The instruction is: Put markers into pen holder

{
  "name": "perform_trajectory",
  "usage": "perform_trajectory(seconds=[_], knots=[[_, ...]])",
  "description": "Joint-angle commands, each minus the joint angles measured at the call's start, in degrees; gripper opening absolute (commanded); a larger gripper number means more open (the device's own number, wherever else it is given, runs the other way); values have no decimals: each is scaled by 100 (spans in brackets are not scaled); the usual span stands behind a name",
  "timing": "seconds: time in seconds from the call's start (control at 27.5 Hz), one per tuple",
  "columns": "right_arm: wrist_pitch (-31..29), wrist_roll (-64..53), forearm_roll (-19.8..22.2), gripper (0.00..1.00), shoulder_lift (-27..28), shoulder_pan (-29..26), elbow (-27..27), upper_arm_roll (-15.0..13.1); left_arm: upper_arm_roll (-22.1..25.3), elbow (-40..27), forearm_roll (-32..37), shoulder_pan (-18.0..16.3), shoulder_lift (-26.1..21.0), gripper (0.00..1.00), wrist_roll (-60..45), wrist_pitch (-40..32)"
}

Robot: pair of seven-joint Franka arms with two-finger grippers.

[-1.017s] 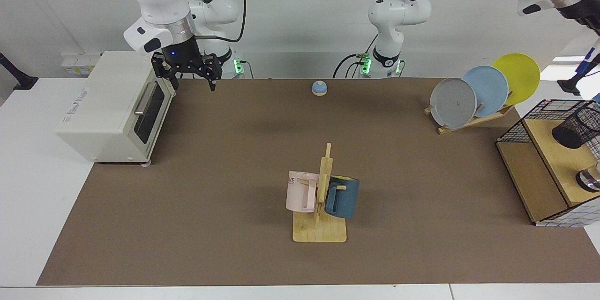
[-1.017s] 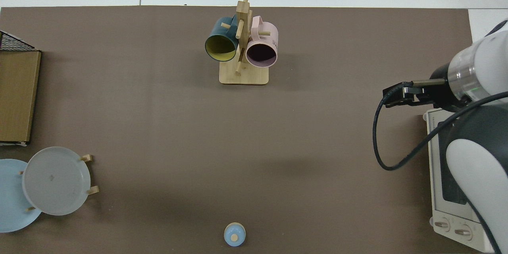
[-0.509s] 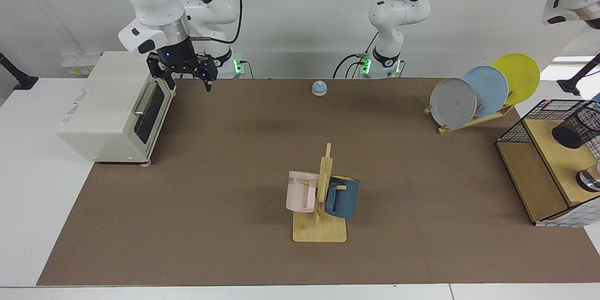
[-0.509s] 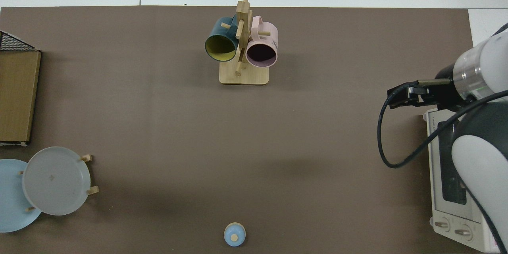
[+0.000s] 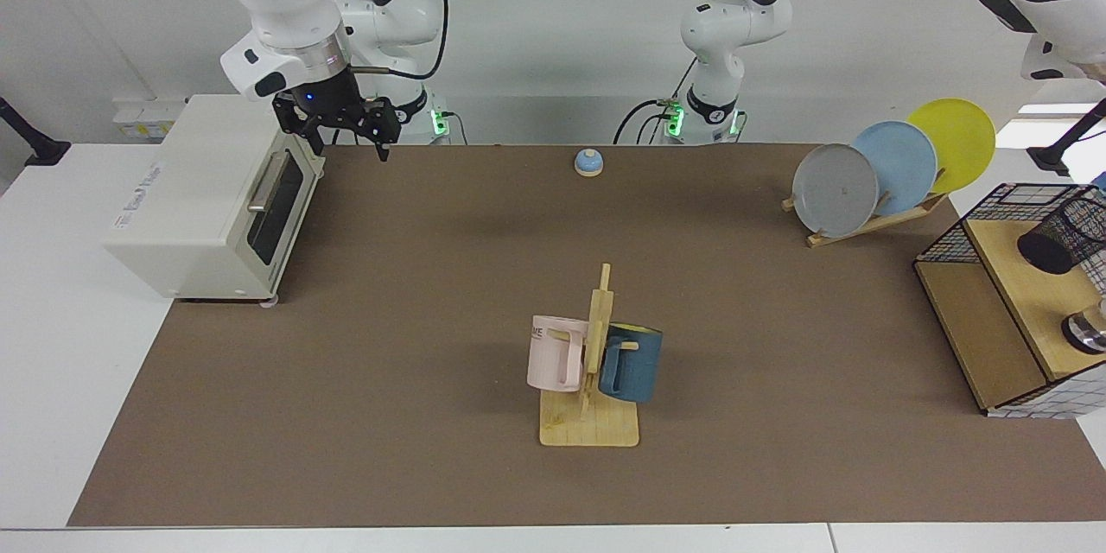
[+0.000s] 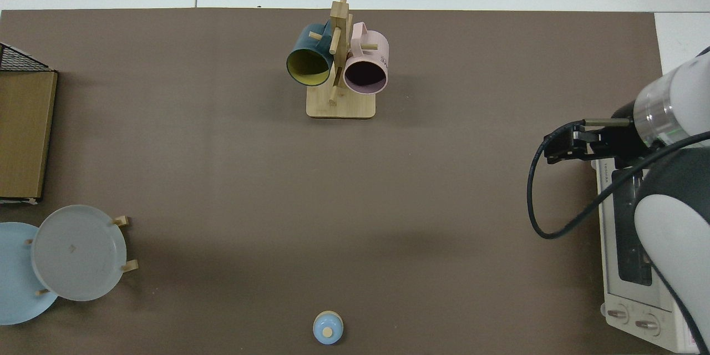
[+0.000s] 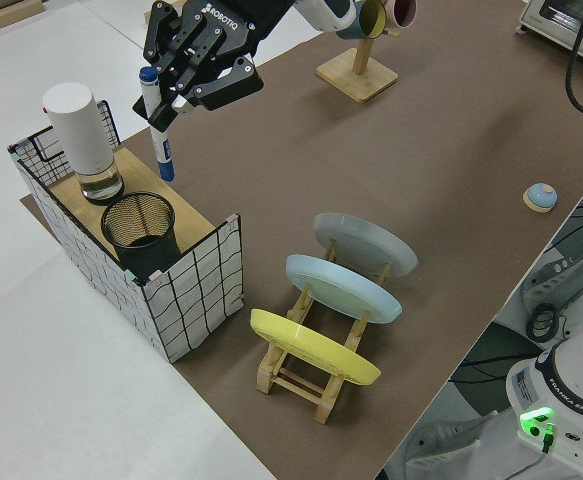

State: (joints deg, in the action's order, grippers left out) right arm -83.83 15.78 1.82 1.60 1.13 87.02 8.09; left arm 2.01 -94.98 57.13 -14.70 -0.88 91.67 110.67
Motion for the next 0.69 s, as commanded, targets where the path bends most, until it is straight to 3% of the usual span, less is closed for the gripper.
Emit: perform_trajectory(seconds=[0.0, 0.65], knots=[[-72, 101, -15, 100, -108, -95, 131, 79, -26, -73, -158, -129, 0, 0, 193, 121], [-72, 101, -15, 100, -99, -95, 131, 79, -26, 207, -334, -376, -509, 0, 527, 411]])
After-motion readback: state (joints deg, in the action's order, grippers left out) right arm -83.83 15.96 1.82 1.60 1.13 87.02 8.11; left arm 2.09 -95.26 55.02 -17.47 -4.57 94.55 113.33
